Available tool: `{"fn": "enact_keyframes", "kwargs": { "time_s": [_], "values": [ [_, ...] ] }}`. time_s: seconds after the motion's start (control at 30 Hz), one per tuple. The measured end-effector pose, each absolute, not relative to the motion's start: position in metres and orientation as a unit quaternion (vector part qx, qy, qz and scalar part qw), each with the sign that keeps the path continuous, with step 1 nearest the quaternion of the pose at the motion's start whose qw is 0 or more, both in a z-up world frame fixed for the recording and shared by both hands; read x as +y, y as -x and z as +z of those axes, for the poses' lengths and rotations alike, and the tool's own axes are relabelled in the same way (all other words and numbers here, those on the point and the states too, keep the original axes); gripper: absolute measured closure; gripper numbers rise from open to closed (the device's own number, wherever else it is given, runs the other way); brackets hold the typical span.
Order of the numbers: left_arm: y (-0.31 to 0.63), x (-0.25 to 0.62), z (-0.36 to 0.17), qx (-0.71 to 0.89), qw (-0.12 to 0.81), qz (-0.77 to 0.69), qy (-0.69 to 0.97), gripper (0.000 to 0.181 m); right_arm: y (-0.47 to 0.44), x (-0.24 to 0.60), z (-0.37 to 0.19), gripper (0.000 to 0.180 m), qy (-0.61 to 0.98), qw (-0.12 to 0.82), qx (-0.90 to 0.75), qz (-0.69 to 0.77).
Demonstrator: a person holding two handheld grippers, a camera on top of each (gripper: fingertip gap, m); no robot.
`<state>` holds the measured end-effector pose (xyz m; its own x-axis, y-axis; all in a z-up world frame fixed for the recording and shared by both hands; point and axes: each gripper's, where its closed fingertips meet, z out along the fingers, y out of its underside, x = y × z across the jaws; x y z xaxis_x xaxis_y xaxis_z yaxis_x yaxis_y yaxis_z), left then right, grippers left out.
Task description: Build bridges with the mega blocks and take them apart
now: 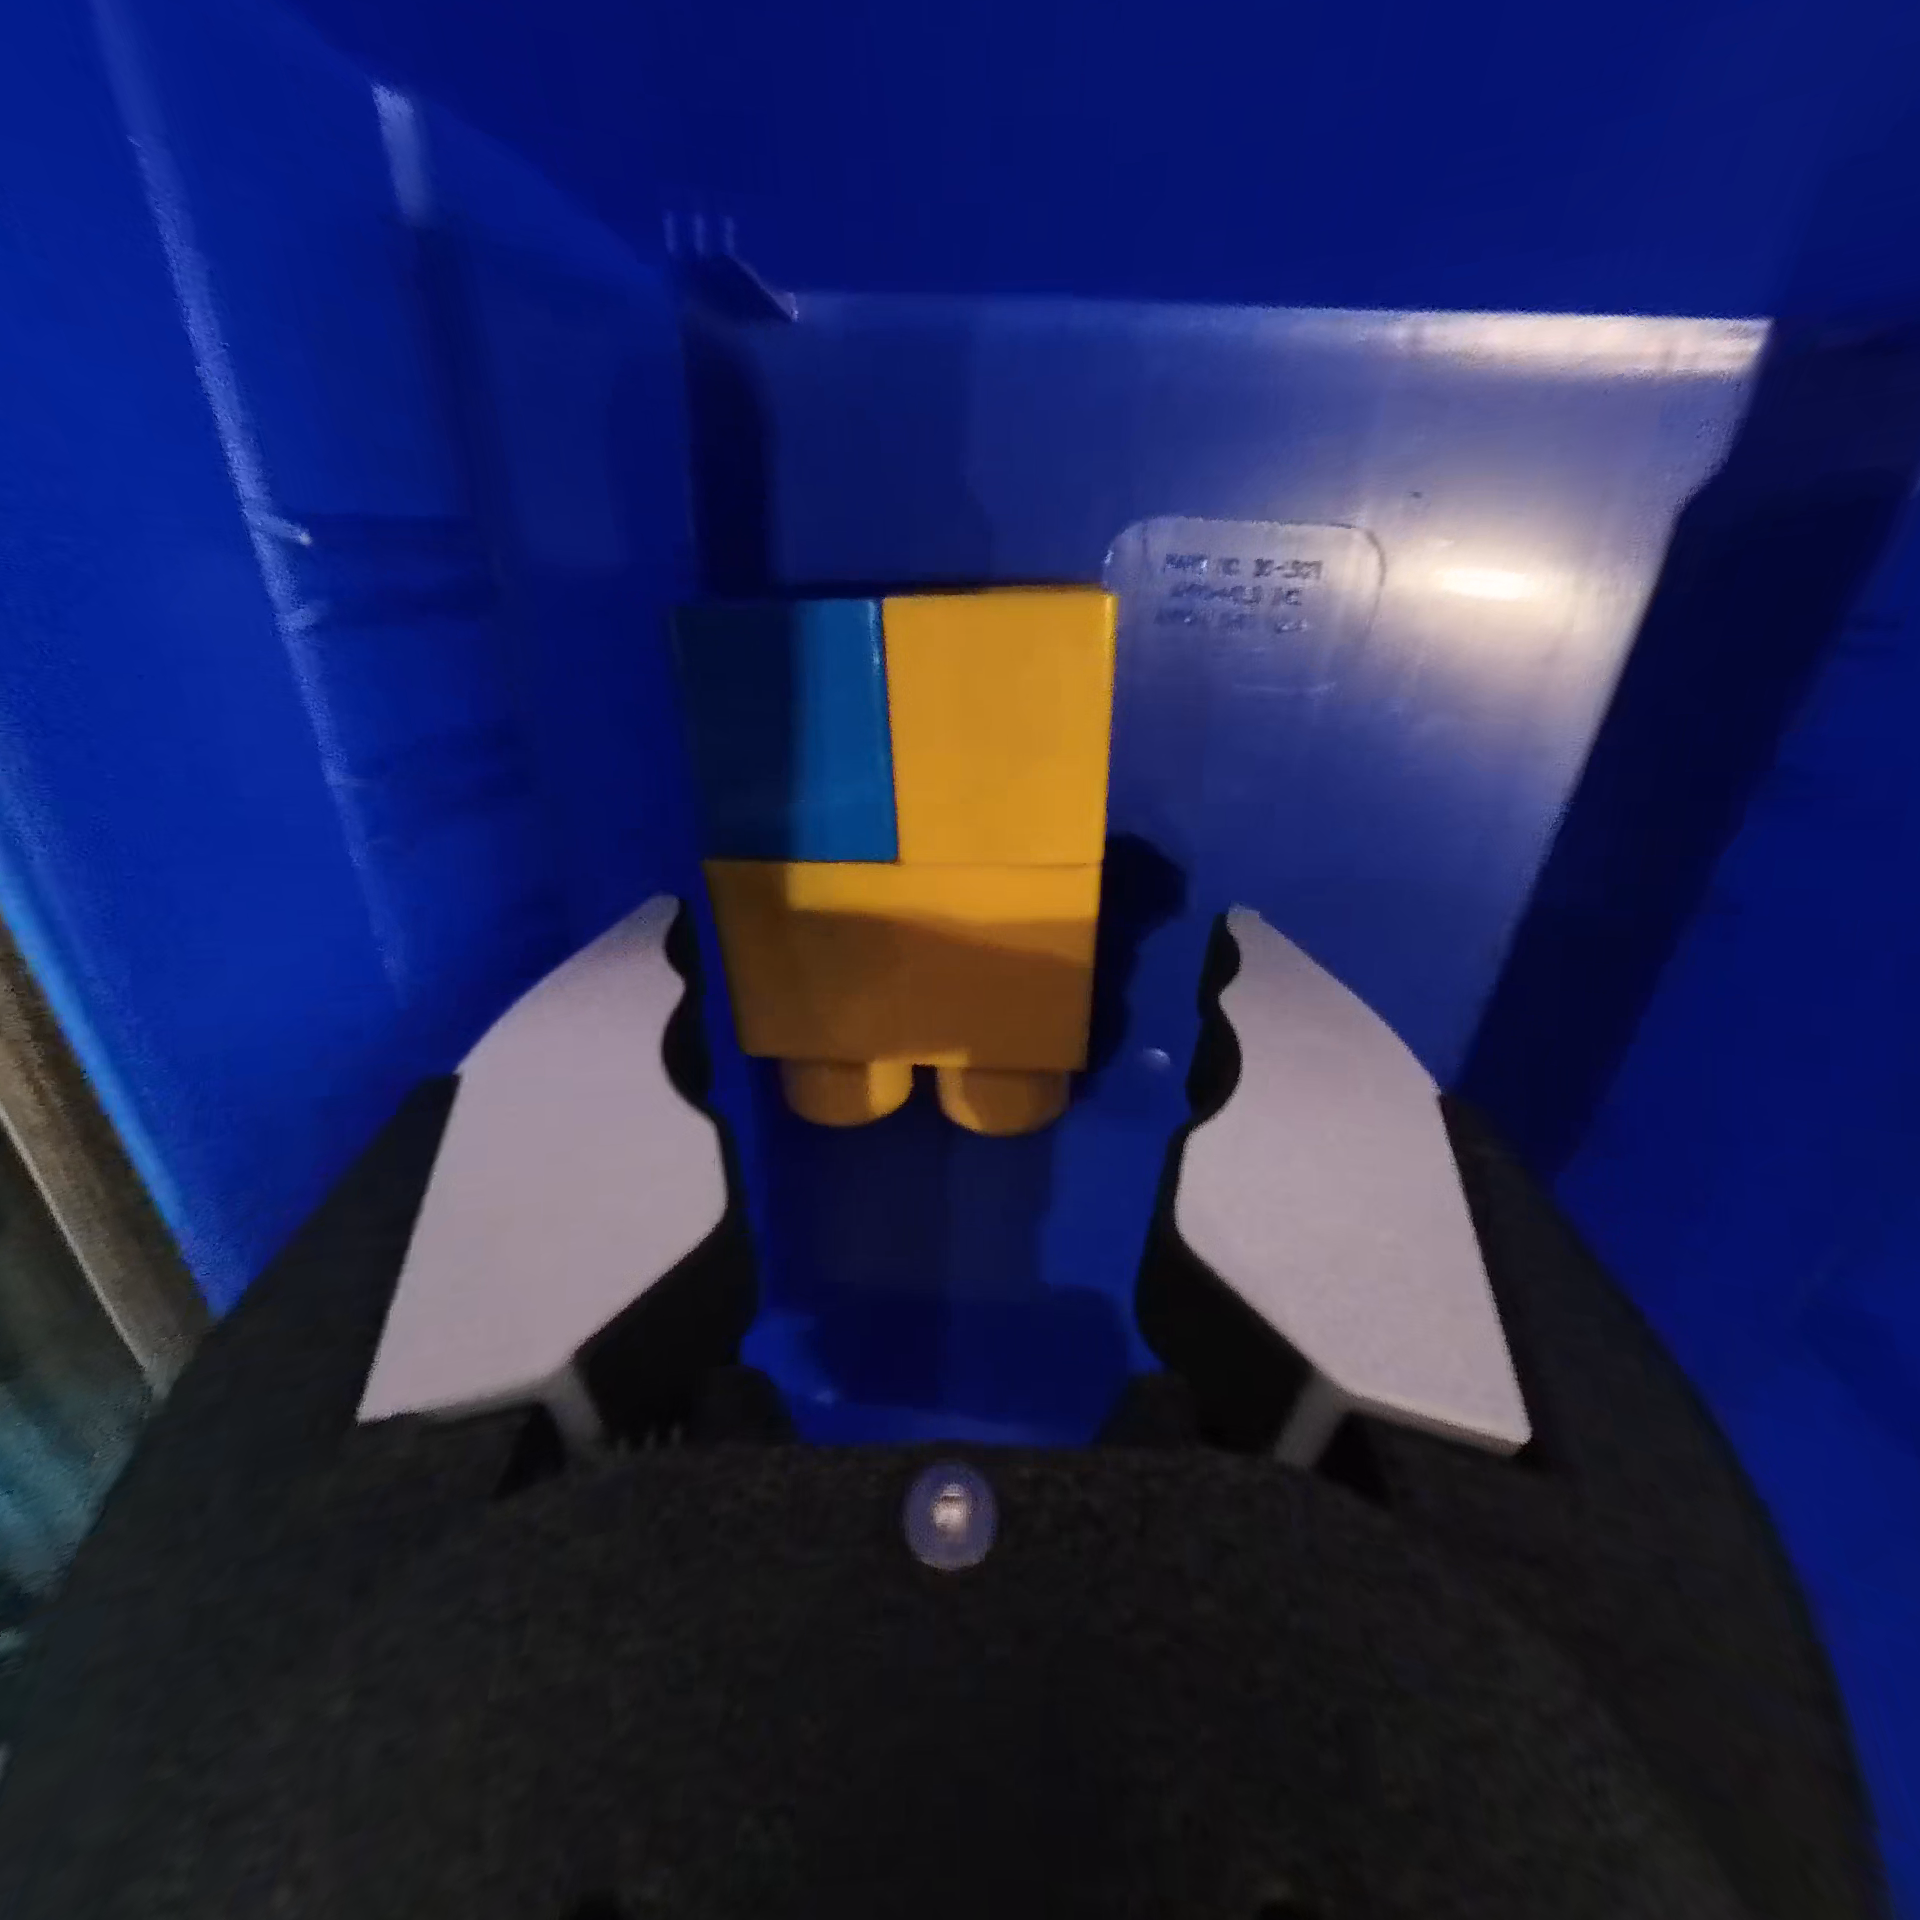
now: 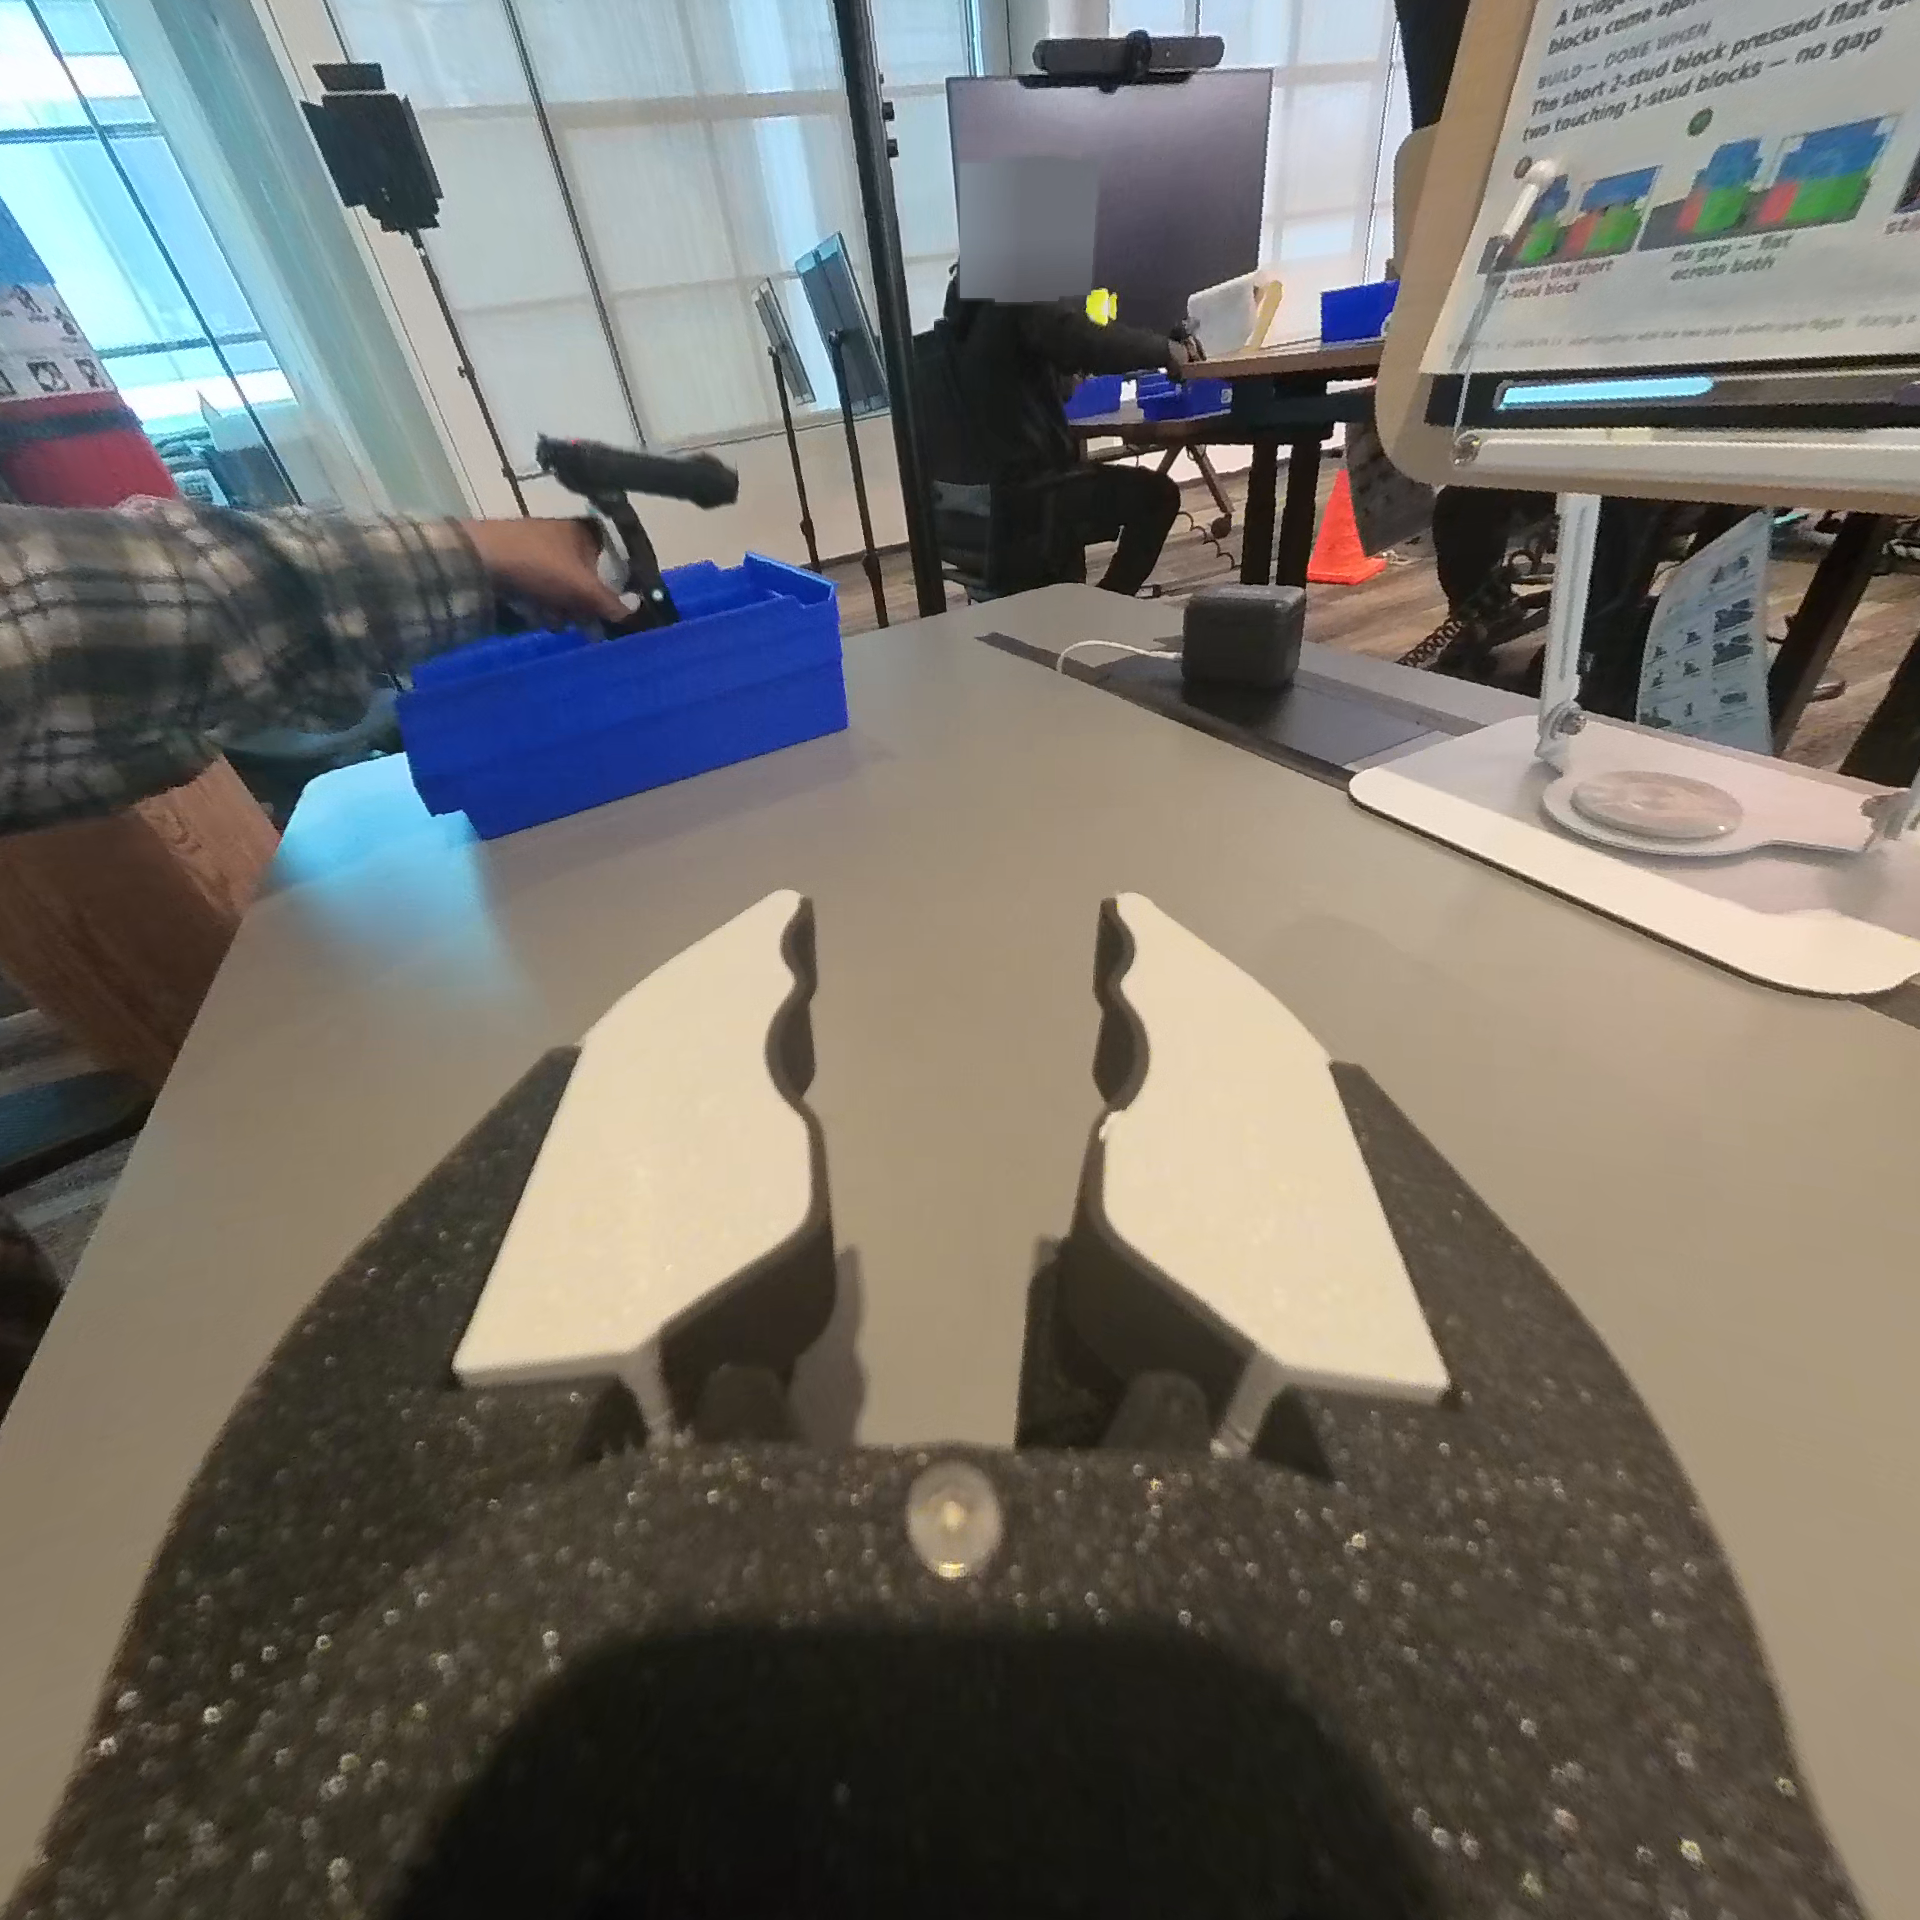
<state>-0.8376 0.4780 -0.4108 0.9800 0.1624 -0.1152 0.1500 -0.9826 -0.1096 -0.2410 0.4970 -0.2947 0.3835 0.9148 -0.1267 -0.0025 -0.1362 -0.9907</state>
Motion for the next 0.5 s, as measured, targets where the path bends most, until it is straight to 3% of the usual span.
{"fn": "enact_keyframes", "kwargs": {
  "time_s": [0.37, 0.5],
  "values": [
    [0.810, 0.462, -0.412, 0.093, 0.041, 0.048, 0.994, 0.102, 0.242, 0.494, -0.291, 0.129, 0.620, 0.547, -0.363, 0.431],
    [0.800, 0.468, -0.403, 0.037, 0.110, 0.011, 0.993, 0.086, 0.243, 0.492, -0.289, 0.129, 0.618, 0.547, -0.364, 0.432]
  ]
}}
